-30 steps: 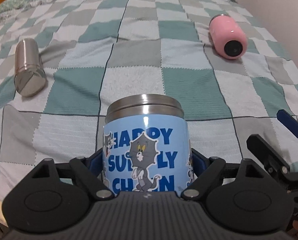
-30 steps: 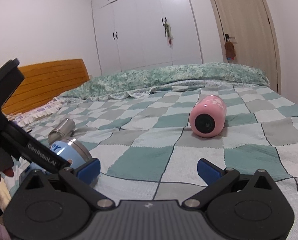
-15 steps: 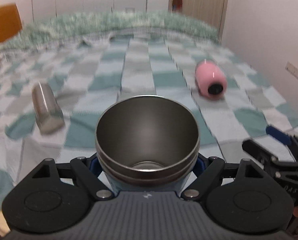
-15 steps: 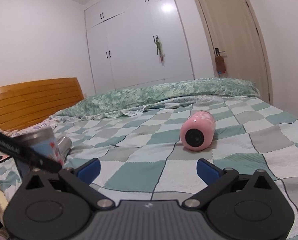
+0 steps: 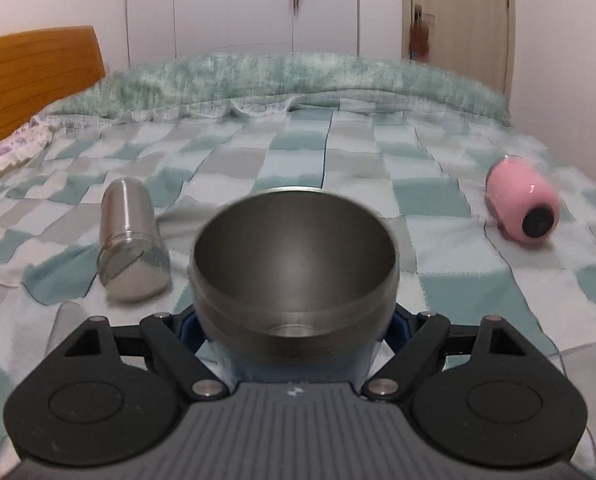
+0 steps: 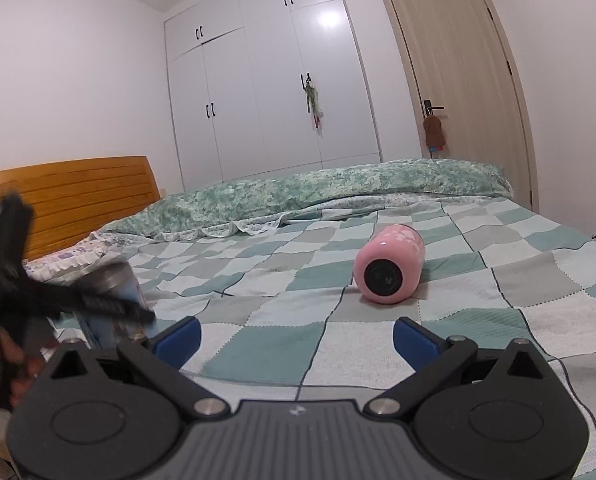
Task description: Flip cup upright
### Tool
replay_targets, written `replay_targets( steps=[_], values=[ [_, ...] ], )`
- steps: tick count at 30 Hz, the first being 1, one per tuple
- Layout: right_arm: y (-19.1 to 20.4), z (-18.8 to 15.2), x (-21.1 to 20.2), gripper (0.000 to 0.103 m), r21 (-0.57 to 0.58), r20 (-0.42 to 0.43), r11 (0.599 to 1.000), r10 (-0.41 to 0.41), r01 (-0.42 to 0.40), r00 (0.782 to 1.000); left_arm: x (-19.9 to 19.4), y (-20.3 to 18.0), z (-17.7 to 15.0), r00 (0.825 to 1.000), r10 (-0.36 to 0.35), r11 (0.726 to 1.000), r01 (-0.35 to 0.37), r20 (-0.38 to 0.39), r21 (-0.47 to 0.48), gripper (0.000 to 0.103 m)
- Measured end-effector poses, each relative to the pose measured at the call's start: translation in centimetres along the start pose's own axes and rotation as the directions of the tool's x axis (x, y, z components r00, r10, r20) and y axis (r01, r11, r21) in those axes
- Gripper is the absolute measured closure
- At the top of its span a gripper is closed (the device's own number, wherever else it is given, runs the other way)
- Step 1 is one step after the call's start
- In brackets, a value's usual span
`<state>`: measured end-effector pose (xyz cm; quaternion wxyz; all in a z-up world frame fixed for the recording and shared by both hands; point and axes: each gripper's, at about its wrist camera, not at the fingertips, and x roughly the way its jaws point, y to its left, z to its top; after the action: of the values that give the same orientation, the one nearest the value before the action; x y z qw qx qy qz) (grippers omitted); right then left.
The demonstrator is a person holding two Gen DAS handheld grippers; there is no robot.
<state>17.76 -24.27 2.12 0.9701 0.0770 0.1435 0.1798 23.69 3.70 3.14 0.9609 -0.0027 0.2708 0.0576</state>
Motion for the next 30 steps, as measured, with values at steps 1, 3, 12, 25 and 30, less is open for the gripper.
replay_targets(
  steps=[1,3,12,25,30],
  values=[
    [0.0,0.0,0.0,0.001,0.001,0.001,1.0,0.0,0.0,1.0,0.0,0.0,0.0,1.0,-0.005,1.0,0.005,-0.001,0.005,0.018],
    [0.0,0.0,0.0,0.001,-0.001,0.003,1.0,0.001,-0.001,1.0,-0.2,0.2,0.2,1.0,-0.006,1.0,0.006,-0.004,-0.005,0.018],
    [1.0,-0.1,-1.4,0.0,-0.035,0.043,0.999,-0.003,0.004,0.999,-8.1,0.9,-0.2,0.988,-0.07,0.997,0.065,0.134,0.042,0.0],
    [5.4,-1.7,-9.6,0.0,-0.147,0.059,0.986,-0.069,0.077,0.996,-20.0,1.1,-9.5,0.913,-0.103,0.995,0.098,0.394,0.031,0.0],
    [5.9,-3.7,-11.5,0.0,-0.162,0.052,0.977,-0.136,0.142,0.989,-19.3,0.7,-12.8,0.924,-0.087,0.996,0.088,0.373,0.014,0.0]
  ],
)
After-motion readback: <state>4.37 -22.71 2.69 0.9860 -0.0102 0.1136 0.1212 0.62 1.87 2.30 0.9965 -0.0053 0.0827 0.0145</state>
